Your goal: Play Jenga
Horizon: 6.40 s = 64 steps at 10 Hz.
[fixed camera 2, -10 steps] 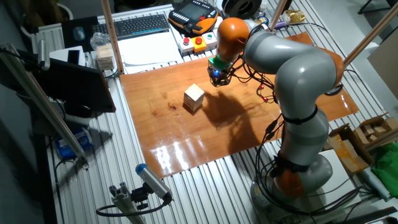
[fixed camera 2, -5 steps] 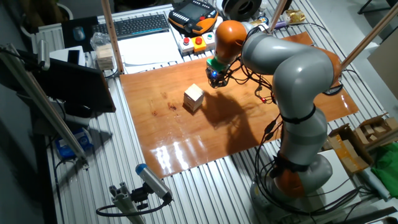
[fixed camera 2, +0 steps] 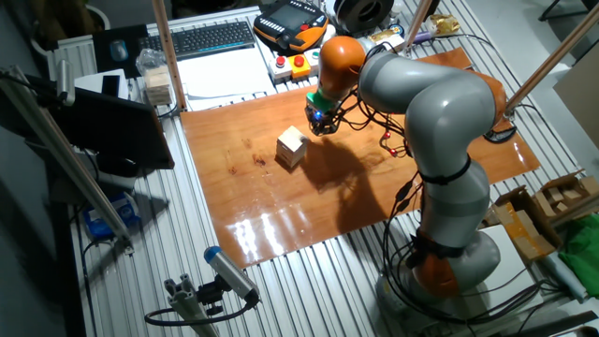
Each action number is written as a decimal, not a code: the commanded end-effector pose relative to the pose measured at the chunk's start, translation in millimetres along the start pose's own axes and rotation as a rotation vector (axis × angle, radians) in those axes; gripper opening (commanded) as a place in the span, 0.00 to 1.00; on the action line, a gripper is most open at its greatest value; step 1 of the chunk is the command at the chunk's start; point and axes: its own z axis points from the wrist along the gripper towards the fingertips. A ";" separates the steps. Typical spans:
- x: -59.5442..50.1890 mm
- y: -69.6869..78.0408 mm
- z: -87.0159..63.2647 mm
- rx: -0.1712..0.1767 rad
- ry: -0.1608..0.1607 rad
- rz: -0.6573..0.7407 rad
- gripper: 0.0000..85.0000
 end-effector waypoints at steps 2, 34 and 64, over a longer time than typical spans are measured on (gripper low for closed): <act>0.4 0.8 1.3 0.004 0.002 -0.008 0.01; 13.5 19.3 25.4 0.007 0.016 -0.011 0.63; 29.2 16.0 43.3 0.022 0.021 -0.045 0.61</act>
